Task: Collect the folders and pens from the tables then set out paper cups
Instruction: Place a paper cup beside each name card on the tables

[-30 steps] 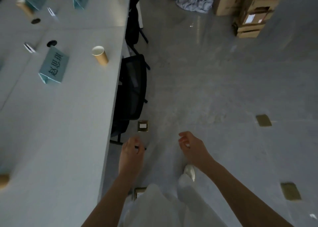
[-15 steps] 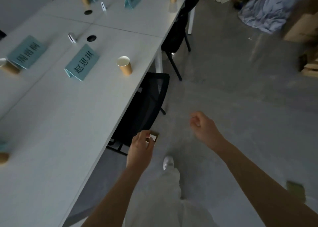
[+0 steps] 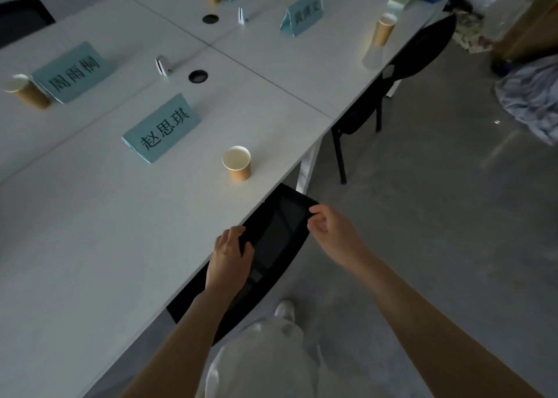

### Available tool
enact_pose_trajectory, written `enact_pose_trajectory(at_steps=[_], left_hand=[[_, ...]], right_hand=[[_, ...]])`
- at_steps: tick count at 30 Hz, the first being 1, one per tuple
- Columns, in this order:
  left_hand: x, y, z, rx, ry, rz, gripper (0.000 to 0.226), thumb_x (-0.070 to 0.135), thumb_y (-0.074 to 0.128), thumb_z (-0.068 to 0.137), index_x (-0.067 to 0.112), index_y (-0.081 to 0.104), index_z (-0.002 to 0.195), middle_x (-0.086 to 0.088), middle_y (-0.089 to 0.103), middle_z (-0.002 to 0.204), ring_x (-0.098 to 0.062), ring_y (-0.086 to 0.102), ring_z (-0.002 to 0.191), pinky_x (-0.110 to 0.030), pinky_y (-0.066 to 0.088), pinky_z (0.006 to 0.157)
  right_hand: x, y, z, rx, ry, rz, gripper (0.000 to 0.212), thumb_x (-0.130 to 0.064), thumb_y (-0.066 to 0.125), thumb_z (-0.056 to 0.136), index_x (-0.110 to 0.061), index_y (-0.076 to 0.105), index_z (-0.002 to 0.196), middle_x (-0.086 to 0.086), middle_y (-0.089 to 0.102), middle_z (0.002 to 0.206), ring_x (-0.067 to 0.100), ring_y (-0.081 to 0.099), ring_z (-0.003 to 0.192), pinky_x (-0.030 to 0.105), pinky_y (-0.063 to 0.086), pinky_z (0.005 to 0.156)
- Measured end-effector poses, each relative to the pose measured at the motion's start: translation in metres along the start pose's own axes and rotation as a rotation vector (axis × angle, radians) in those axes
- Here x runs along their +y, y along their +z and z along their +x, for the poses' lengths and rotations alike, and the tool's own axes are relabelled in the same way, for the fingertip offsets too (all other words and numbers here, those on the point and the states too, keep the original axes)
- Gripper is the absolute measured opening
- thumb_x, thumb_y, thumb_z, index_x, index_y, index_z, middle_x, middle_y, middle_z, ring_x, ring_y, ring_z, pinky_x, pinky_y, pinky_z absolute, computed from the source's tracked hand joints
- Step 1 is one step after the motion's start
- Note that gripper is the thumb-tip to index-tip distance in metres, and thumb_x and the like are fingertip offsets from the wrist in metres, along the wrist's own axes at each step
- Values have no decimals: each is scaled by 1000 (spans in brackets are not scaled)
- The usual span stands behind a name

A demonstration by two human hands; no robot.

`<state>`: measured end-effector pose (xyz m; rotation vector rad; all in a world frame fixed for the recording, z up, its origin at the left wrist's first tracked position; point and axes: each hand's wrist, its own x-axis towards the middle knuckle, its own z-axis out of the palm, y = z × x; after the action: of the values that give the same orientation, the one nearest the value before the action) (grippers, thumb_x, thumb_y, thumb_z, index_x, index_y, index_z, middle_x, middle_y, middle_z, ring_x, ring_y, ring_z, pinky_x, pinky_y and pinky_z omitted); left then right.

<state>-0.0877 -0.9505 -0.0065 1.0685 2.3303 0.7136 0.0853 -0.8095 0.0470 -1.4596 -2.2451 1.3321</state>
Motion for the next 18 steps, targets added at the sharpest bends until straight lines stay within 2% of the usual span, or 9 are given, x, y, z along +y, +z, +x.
enact_pose_trajectory(at_steps=[4, 6, 9, 11, 14, 16, 18], left_hand=[[20, 9, 43, 52, -59, -2, 35, 18, 52, 95, 12, 51, 130, -5, 54, 131, -24, 46, 123, -37, 42, 96], [26, 18, 62, 72, -113, -6, 37, 17, 53, 95, 12, 50, 131, -6, 53, 134, -24, 43, 126, -38, 41, 99], [32, 34, 85, 108, -223, -4, 39, 17, 53, 95, 11, 48, 133, -7, 49, 139, -25, 37, 132, -40, 38, 103], [32, 43, 93, 141, -276, 23, 43, 18, 53, 94, 10, 45, 136, -8, 40, 147, -27, 29, 139, -43, 34, 109], [37, 57, 100, 200, -463, 43, 54, 24, 48, 97, 13, 30, 147, -4, 16, 161, -27, 8, 149, -47, 22, 117], [45, 66, 107, 245, -600, 18, 60, 27, 44, 99, 15, 18, 152, -1, 5, 163, -26, -3, 150, -46, 13, 120], [50, 72, 113, 260, -637, 41, 63, 30, 40, 100, 17, 11, 154, 1, 0, 164, -26, -9, 150, -45, 7, 120]], right_hand=[[-7, -10, 55, -74, -44, -24, 31, -21, 54, 94, -15, 52, 124, -9, 61, 101, 11, 60, 105, 13, 41, 76], [-9, -13, 83, -120, -74, -25, 32, -19, 56, 93, -14, 52, 125, -5, 62, 104, 13, 61, 105, 12, 42, 77], [-10, -18, 126, -233, -113, -53, 36, -20, 59, 91, -14, 51, 126, 0, 63, 112, 13, 60, 106, 19, 43, 86], [-11, -21, 147, -286, -152, -74, 40, -22, 61, 90, -15, 50, 127, 0, 61, 115, 14, 59, 107, 21, 43, 88], [-11, -34, 179, -383, -223, -116, 48, -25, 64, 88, -16, 45, 131, -2, 57, 117, 13, 57, 107, 22, 43, 91], [-12, -42, 206, -443, -271, -145, 53, -27, 66, 86, -15, 43, 133, -1, 55, 121, 16, 55, 109, 29, 44, 95], [-15, -43, 226, -456, -318, -188, 58, -31, 67, 84, -16, 41, 133, 0, 53, 124, 18, 55, 111, 38, 45, 98]])
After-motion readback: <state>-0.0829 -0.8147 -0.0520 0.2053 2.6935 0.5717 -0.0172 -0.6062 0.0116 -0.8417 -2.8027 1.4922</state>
